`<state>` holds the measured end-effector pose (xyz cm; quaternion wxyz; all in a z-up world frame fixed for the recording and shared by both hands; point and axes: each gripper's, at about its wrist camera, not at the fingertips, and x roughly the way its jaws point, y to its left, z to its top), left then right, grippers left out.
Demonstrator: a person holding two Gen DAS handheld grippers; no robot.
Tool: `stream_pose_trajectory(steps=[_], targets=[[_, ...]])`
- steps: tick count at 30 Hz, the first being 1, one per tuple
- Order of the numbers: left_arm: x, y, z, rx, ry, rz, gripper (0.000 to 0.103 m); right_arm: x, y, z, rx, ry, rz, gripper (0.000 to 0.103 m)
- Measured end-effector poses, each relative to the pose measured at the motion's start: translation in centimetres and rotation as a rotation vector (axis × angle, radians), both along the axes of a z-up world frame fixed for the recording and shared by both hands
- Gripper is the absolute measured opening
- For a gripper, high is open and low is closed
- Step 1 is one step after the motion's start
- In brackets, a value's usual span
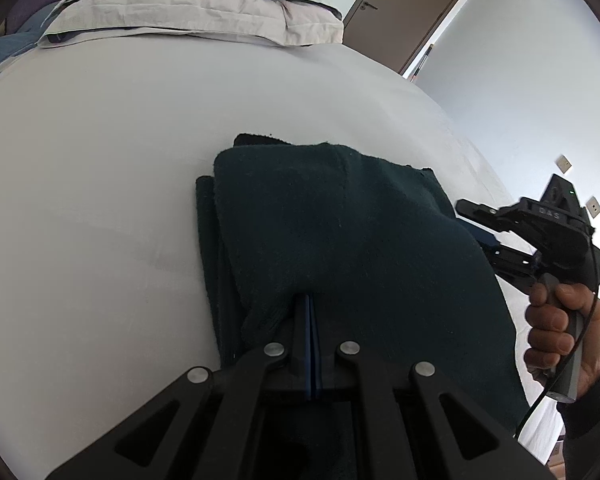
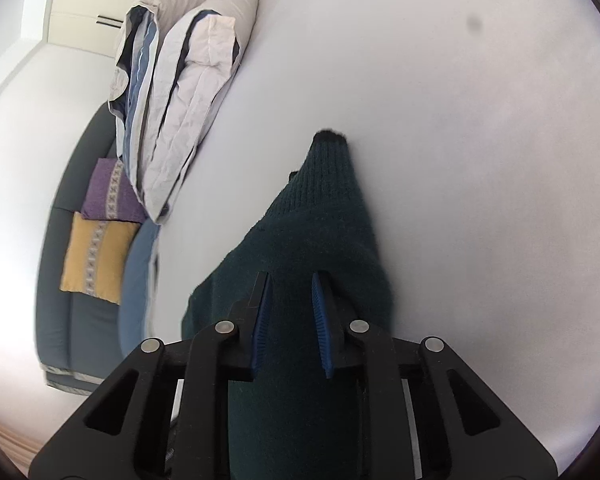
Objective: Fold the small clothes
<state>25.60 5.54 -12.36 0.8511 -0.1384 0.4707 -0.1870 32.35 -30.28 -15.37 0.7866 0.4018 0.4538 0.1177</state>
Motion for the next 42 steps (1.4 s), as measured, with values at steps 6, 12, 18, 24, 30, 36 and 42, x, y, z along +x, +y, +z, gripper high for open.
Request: stream_pose_trajectory(steps=[6, 12, 18, 24, 30, 36, 42], targets=[[-0.5, 0.3, -0.2, -0.011, -0.01, 0.003, 0.008, -9.4, 1.7, 3.4, 0.088, -0.15, 0.22, 0.026], [-0.6, 0.0, -0.2, 0.012, -0.022, -0.005, 0.008, -13.9, 4.2, -2.0, 0.1, -0.053, 0.308, 0.027], [-0.5, -0.2, -0.2, 0.031, -0.034, -0.01, 0.008, -15.2, 4.6, 1.2, 0.087, -0.083, 0.283, 0.03], [-0.7, -0.5, -0.1, 0.049, -0.051, -0.014, 0.008, -15.4, 7.6, 1.2, 0.034, -0.064, 0.355, 0.047], [-0.9, -0.6, -0.2, 0.056, -0.06, -0.017, 0.008, -16.4, 8.4, -0.7, 0.034, -0.072, 0.334, 0.044], [-1.1, -0.3, -0.1, 0.043, -0.063, -0.003, 0.007, -18.2, 7.7, 0.4, 0.017, -0.075, 0.332, 0.044], [-4.0, 2.4, 1.3, -0.026, -0.071, 0.042, 0.006, -20.9, 3.6, 3.0, 0.001, -0.151, 0.257, 0.062]])
